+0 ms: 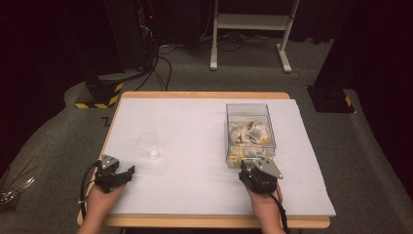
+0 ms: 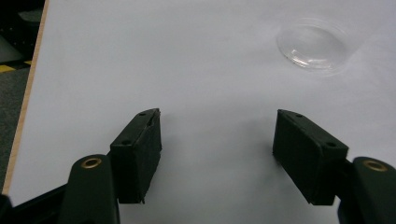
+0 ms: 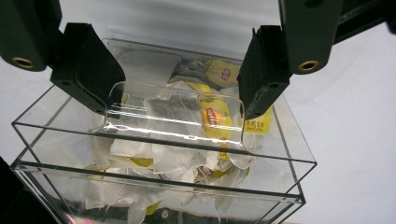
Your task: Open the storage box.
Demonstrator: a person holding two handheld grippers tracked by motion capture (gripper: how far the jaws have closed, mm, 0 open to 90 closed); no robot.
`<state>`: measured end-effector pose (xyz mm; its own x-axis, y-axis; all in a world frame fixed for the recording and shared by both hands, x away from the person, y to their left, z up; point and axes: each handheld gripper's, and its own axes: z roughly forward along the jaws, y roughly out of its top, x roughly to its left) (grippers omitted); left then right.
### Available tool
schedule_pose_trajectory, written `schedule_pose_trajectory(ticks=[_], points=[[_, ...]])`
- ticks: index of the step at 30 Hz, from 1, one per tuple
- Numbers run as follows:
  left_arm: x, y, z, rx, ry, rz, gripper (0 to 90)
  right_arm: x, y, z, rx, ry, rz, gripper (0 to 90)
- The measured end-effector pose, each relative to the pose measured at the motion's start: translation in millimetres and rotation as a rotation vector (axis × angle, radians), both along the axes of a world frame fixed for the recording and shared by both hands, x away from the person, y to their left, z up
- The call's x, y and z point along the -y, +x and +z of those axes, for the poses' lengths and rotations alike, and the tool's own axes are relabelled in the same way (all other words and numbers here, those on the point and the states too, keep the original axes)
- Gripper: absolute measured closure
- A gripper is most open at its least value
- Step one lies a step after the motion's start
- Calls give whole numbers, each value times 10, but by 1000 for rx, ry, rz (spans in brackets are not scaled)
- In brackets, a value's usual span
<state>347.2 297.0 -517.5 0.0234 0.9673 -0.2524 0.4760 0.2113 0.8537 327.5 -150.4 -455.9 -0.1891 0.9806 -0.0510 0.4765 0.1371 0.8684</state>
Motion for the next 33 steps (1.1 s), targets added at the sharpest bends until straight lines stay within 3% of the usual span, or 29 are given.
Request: schedule_pose_trajectory(ticks=[33], points=[[1, 0, 0, 0, 1, 0, 327, -14, -318, -16, 9, -3, -5, 322]])
